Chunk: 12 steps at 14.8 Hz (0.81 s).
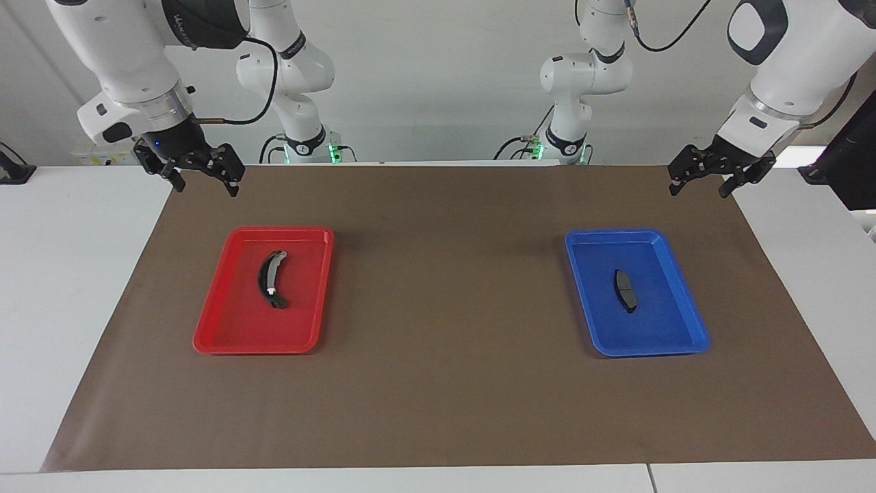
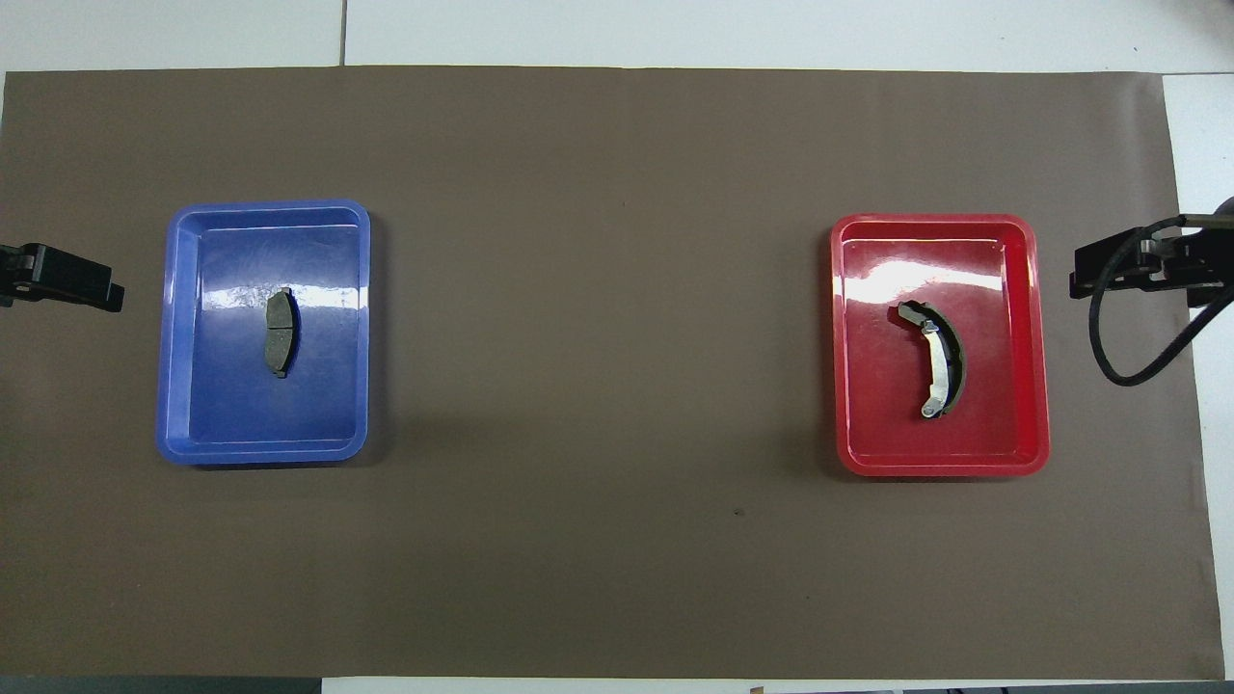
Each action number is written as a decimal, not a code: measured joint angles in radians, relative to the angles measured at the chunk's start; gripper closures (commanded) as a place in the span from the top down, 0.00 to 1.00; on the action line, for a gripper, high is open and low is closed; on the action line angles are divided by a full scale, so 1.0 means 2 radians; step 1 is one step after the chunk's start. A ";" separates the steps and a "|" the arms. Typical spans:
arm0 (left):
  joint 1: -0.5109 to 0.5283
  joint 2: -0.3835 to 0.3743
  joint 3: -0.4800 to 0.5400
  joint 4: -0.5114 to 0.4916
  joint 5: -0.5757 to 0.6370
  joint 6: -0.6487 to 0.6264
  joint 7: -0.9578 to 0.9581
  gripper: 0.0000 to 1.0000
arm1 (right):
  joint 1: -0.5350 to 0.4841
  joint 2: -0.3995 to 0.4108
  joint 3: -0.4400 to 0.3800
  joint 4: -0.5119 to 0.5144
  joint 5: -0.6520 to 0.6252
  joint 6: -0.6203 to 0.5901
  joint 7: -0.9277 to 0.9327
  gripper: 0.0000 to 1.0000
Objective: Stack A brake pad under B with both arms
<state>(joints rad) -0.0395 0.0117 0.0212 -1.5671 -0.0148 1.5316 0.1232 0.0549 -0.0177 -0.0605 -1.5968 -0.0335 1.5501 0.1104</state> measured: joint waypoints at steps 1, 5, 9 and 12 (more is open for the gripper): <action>0.000 0.000 0.000 0.000 0.000 0.000 0.000 0.99 | 0.000 0.000 0.000 0.000 0.000 0.000 0.000 1.00; -0.001 -0.002 0.000 -0.007 0.000 0.000 0.000 0.99 | 0.000 0.000 0.000 0.000 0.000 0.000 0.000 1.00; -0.002 -0.008 0.000 -0.017 0.000 0.000 0.000 0.99 | 0.000 0.000 0.000 0.000 0.000 0.000 0.000 1.00; -0.002 -0.010 0.000 -0.018 0.000 0.000 0.000 0.99 | 0.000 0.000 0.000 0.000 0.000 0.000 0.000 1.00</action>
<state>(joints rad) -0.0434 -0.0085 0.0213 -1.6039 -0.0148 1.5318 0.1232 0.0549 -0.0177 -0.0605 -1.5968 -0.0335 1.5501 0.1104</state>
